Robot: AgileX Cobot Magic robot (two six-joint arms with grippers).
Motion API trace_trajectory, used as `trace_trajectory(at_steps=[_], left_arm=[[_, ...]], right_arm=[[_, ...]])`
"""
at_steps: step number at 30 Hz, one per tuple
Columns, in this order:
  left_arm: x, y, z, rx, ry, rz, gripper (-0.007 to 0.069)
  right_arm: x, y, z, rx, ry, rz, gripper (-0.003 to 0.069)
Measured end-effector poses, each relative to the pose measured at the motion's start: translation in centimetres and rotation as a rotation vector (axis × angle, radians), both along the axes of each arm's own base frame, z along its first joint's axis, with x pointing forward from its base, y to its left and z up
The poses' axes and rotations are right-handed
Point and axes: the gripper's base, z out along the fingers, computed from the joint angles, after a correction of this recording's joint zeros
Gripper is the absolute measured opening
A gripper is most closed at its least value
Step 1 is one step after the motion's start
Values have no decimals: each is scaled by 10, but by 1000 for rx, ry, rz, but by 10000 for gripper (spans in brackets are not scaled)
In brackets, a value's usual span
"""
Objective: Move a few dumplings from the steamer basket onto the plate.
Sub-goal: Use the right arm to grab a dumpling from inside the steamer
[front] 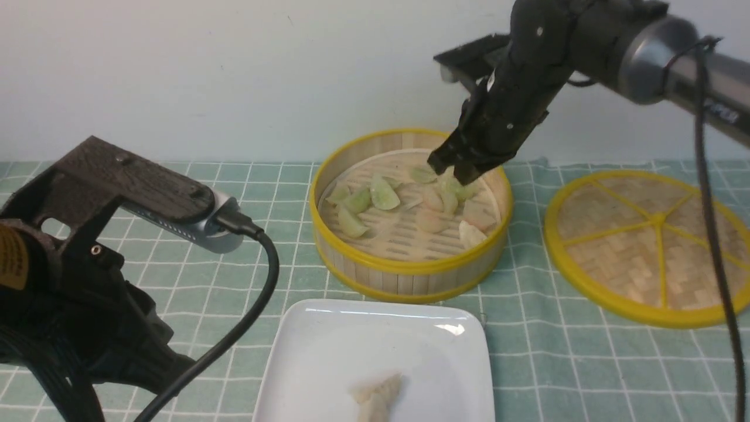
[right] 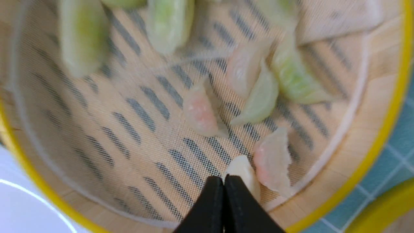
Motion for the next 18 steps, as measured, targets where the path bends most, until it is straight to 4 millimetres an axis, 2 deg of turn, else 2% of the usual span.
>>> trace_trajectory(at_steps=[3,6,9,11,14,15,18], left_arm=[[0,0,0,2,-1,0,-6],[0,0,0,2,-1,0,-6],[0,0,0,2,-1,0,-6],[0,0,0,2,0,0,-6],[-1,1,0,10,8,1,-6],[-1,2,-1,18,8,2,-6],[0,3,-1,32,2,3,-6]], right_arm=[[-7,-3,18,16,-27,1,-12],[-6,-1,12,19,-3,1,-12],[0,2,-8,8,40,2,11],[6,5,-28,-16,64,9,46],[13,7,-56,-74,87,22,126],[15,8,-65,-90,97,23,175],[19,8,-82,-118,122,17,276]])
